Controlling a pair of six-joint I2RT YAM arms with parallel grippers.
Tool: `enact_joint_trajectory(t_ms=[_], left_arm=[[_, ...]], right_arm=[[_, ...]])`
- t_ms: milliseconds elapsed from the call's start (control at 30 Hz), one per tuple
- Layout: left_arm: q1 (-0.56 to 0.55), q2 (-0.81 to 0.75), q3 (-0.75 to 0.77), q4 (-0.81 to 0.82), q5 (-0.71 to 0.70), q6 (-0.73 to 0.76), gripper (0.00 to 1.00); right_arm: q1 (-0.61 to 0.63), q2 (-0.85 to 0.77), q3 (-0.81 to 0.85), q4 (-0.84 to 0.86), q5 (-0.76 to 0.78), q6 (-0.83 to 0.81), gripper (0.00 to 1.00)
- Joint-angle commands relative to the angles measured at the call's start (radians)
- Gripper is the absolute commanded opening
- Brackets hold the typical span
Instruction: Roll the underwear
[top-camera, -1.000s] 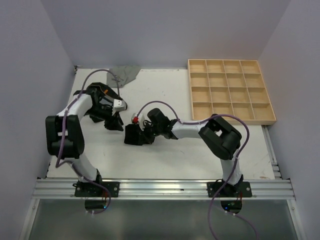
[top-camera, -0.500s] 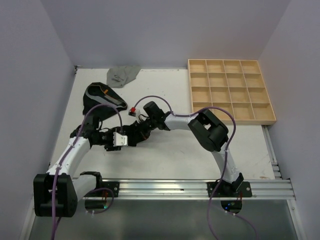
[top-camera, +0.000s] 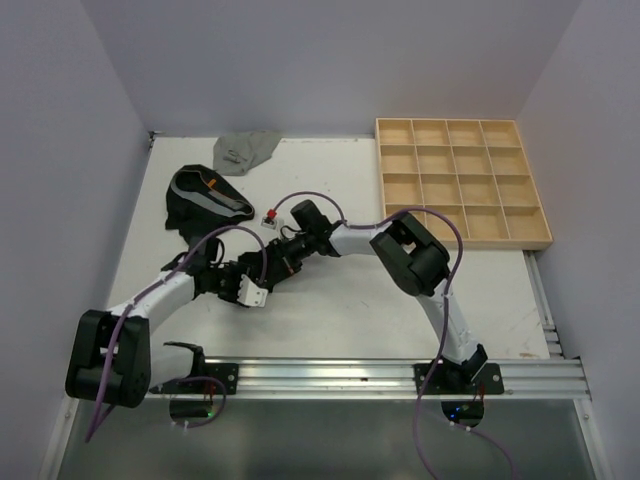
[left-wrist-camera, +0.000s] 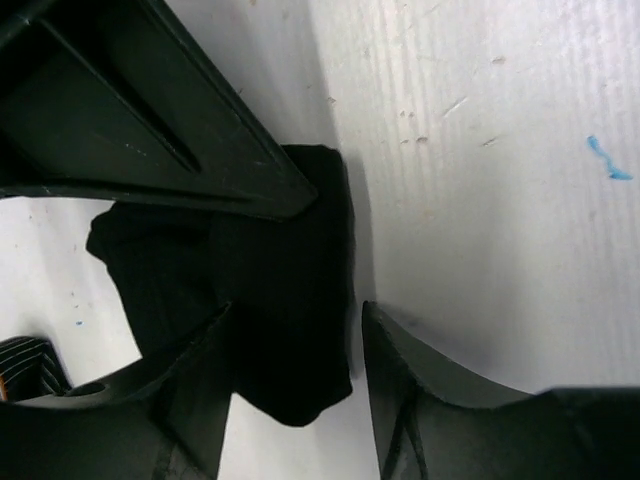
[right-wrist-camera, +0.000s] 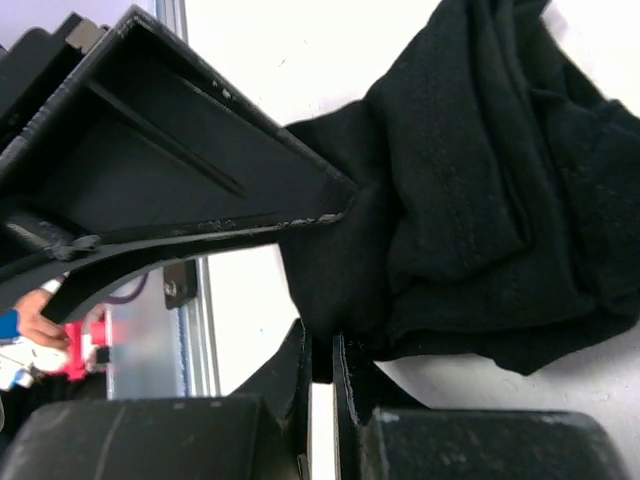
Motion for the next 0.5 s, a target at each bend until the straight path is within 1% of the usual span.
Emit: enact_joint_trajectory(t_ms=[0, 33, 67, 100, 133, 167, 233, 300, 333, 367, 400, 433, 467], left_arm=[[-0.007, 0.052, 0.007, 0.02, -0.09, 0.057, 0.48], [-0.009, 0.075, 0.023, -0.021, -0.099, 0.068, 0.41], [-0.018, 0.089, 0.037, -0.052, -0.112, 0.074, 0.25], [-0.02, 0.105, 0.055, -0.087, -0.118, 0.08, 0.17], [-0.021, 0.141, 0.092, -0.151, -0.12, 0.082, 0.1], [-0.023, 0.159, 0.109, -0.179, -0.124, 0.08, 0.01], [-0.021, 0.21, 0.157, -0.25, -0.126, 0.065, 0.0], [-0.021, 0.24, 0.184, -0.298, -0.123, 0.057, 0.0], [-0.021, 0.272, 0.221, -0.346, -0.117, 0.053, 0.0], [-0.021, 0.293, 0.246, -0.376, -0.1, 0.045, 0.0], [-0.021, 0.316, 0.273, -0.405, -0.089, 0.024, 0.0], [-0.021, 0.373, 0.339, -0.472, -0.078, 0.014, 0.0], [-0.021, 0.406, 0.379, -0.509, -0.052, 0.001, 0.0]], right_arm=[[-0.006, 0.049, -0.056, -0.056, 0.017, 0.073, 0.0], [-0.012, 0.041, -0.064, -0.056, 0.025, 0.086, 0.0], [-0.018, 0.032, -0.081, -0.008, 0.033, 0.111, 0.0], [-0.022, 0.005, -0.093, 0.012, 0.04, 0.13, 0.02], [-0.03, -0.011, -0.105, 0.023, 0.054, 0.144, 0.13], [-0.033, -0.031, -0.123, 0.023, 0.094, 0.147, 0.19], [-0.044, -0.124, -0.154, 0.024, 0.14, 0.135, 0.3], [-0.059, -0.215, -0.212, 0.029, 0.231, 0.098, 0.32], [-0.064, -0.318, -0.232, 0.021, 0.285, 0.078, 0.35], [-0.067, -0.37, -0.274, 0.003, 0.334, 0.026, 0.36], [-0.067, -0.417, -0.292, -0.015, 0.44, -0.008, 0.39], [-0.067, -0.519, -0.309, -0.029, 0.483, -0.064, 0.43], [-0.067, -0.561, -0.353, -0.023, 0.514, -0.084, 0.45]])
